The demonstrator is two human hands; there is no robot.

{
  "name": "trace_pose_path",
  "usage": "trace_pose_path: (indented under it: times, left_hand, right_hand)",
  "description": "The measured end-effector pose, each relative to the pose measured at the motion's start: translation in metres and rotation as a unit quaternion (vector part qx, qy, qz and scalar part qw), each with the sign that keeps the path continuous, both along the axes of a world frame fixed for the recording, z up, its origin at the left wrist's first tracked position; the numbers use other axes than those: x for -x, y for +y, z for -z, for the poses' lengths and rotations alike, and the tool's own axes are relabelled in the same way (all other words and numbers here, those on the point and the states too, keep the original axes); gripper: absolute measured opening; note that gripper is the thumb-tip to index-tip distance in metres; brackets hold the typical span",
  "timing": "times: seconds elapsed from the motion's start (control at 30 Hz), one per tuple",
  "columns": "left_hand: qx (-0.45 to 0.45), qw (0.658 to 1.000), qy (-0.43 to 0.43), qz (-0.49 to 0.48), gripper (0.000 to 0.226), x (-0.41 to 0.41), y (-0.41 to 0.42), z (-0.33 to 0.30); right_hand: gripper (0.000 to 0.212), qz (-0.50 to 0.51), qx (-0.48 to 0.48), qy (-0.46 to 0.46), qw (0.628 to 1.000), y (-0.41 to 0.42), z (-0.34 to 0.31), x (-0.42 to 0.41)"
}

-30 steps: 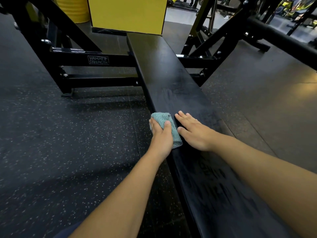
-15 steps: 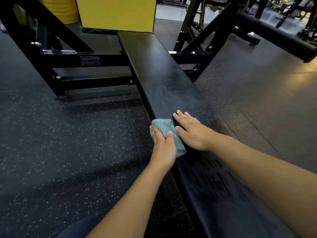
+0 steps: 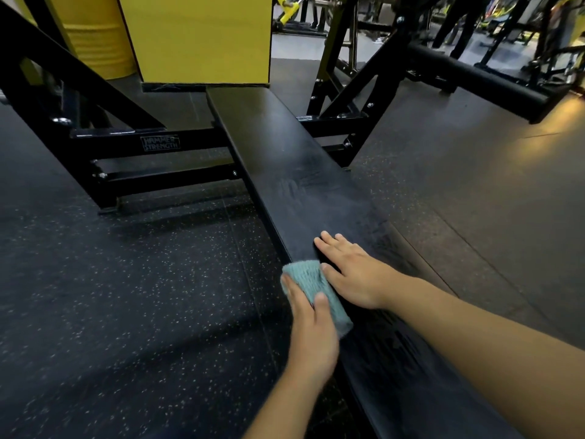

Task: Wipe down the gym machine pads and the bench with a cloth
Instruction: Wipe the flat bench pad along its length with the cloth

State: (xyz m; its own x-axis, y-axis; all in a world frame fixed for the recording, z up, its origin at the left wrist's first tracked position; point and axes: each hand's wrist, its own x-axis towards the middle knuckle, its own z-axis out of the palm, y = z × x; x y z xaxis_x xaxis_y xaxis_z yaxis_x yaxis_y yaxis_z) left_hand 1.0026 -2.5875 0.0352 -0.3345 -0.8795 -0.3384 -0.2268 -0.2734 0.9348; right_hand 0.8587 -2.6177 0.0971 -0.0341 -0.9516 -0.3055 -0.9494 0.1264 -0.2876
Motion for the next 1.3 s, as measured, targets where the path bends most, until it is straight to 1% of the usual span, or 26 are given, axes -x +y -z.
trace_pose_path:
  times: [0.07, 0.13, 0.4, 0.5, 0.67, 0.87, 0.97, 1.07, 1.2, 1.3]
  left_hand:
    - [0.003, 1.000, 0.018, 0.009, 0.071, -0.001, 0.020, 0.004]
    - [0.010, 1.000, 0.025, 0.000, 0.073, -0.001, 0.017, 0.008]
    - [-0.002, 1.000, 0.015, -0.011, 0.076, 0.003, -0.055, 0.005]
    - [0.004, 1.000, 0.009, -0.011, 0.074, 0.004, -0.064, 0.000]
    - [0.015, 1.000, 0.001, -0.016, 0.073, 0.005, -0.041, 0.004]
    - [0.016, 0.999, 0.021, -0.020, 0.075, 0.005, 0.020, 0.015]
    - [0.008, 0.999, 0.032, -0.014, 0.076, 0.005, 0.015, 0.010]
    - [-0.016, 1.000, 0.023, -0.013, 0.077, 0.008, 0.000, 0.005]
    - [-0.026, 0.998, 0.027, -0.041, 0.080, 0.007, -0.008, 0.006]
    - [-0.021, 0.996, 0.062, -0.056, 0.072, 0.006, 0.003, 0.010]
  right_hand:
    - [0.060, -0.002, 0.003, 0.001, 1.000, 0.001, 0.000, 0.000]
    - [0.060, -0.005, 0.005, 0.000, 1.000, 0.002, 0.001, 0.000]
    - [0.060, 0.000, 0.008, -0.006, 1.000, 0.006, 0.005, -0.001]
    - [0.061, 0.002, 0.005, -0.006, 1.000, 0.006, 0.004, -0.002]
    - [0.060, -0.002, -0.004, 0.000, 1.000, 0.005, 0.002, -0.001]
    - [0.059, 0.006, -0.003, -0.002, 1.000, 0.008, 0.002, -0.003]
    - [0.059, 0.017, 0.002, -0.005, 1.000, 0.012, 0.002, -0.009]
    - [0.058, 0.015, 0.002, -0.011, 1.000, 0.020, 0.001, -0.009]
    - [0.059, -0.020, -0.001, -0.009, 1.000, 0.027, 0.000, 0.000]
    - [0.060, -0.044, -0.003, -0.011, 0.999, 0.031, 0.002, 0.008]
